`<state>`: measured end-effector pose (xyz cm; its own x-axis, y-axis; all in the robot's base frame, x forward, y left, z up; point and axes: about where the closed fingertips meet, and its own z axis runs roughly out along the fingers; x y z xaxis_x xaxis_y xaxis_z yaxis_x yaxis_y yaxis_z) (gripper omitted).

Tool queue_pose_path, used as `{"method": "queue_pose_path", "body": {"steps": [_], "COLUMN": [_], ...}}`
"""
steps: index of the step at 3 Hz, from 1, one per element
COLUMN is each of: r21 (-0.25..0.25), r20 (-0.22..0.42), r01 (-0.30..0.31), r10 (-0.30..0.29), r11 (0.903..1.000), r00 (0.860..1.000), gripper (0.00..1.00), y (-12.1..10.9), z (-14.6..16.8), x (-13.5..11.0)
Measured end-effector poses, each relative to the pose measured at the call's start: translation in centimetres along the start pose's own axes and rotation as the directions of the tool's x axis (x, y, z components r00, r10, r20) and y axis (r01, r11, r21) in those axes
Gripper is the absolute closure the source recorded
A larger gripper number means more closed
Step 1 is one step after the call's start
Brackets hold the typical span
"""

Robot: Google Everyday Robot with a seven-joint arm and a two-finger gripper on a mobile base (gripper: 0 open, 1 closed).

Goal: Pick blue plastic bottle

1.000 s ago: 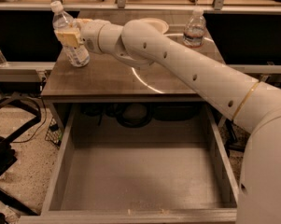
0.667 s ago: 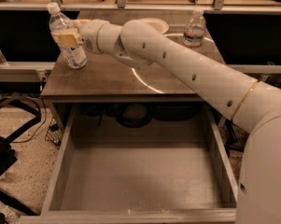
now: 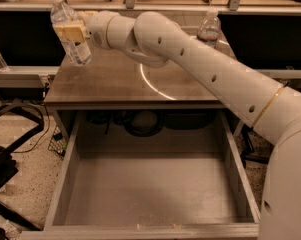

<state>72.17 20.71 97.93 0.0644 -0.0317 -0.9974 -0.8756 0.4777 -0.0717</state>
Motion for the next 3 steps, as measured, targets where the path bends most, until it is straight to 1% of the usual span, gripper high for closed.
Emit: {"method": "queue_pose_path", "body": {"steps": [1,2,3], "r21": [-0.038,-0.100,-0.100], "r20": [0.056,0.159,0.159], "r01": [0.020,0.076,0.076], "r10": [-0.018,-0.059,-0.059], "r11": [0.9991,0.9921,0.9921], "r00": [0.998,0.985,0.985], "gripper": [1.00,1.00,1.00], "y": [-0.2,-0.3,-0.3], "z": [-1.1,-3.1,-3.1], "x": [-4.2,-12.5,-12.5]}}
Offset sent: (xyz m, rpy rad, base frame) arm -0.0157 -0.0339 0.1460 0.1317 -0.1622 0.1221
